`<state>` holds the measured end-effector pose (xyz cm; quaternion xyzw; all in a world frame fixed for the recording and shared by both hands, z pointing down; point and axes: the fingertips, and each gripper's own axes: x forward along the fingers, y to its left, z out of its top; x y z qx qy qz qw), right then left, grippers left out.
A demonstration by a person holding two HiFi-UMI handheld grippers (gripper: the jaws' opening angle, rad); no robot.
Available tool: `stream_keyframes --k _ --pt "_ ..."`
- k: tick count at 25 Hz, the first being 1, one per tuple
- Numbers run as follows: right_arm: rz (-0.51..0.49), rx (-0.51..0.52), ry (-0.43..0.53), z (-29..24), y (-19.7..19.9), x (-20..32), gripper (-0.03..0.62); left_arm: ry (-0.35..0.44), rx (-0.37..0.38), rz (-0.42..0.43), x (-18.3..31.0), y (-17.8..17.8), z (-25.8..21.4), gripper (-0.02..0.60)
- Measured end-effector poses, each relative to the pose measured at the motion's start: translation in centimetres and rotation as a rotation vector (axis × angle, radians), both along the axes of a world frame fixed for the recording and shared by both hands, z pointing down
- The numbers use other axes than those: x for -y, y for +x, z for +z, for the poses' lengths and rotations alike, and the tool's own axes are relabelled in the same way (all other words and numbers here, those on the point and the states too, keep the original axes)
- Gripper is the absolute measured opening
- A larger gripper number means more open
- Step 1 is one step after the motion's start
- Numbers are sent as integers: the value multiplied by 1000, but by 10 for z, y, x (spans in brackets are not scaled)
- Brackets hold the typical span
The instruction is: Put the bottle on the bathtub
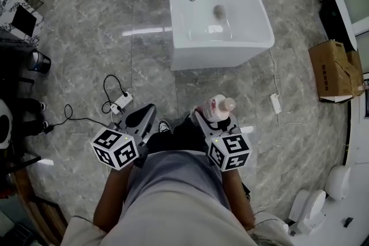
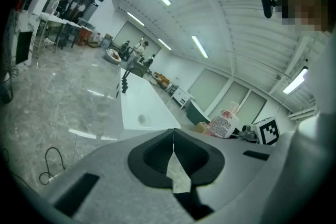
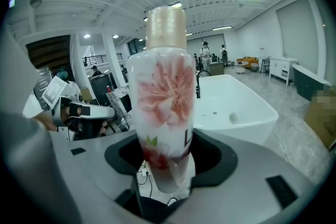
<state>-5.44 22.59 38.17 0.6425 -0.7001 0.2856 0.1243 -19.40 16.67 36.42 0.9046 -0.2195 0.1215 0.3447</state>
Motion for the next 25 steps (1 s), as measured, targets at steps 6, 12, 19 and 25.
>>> stream_keyframes --k 6,12,19,25 --pt "-19 0 -3 6 2 23 239 -15 26 -5 14 3 5 8" --pt "-70 7 -1 16 18 67 238 -22 33 -46 49 20 10 8" --pt "-119 23 -7 24 52 130 236 -25 43 -98 109 51 10 8" --pt "-167 19 -11 27 84 188 236 -14 47 -139 164 80 4 8"
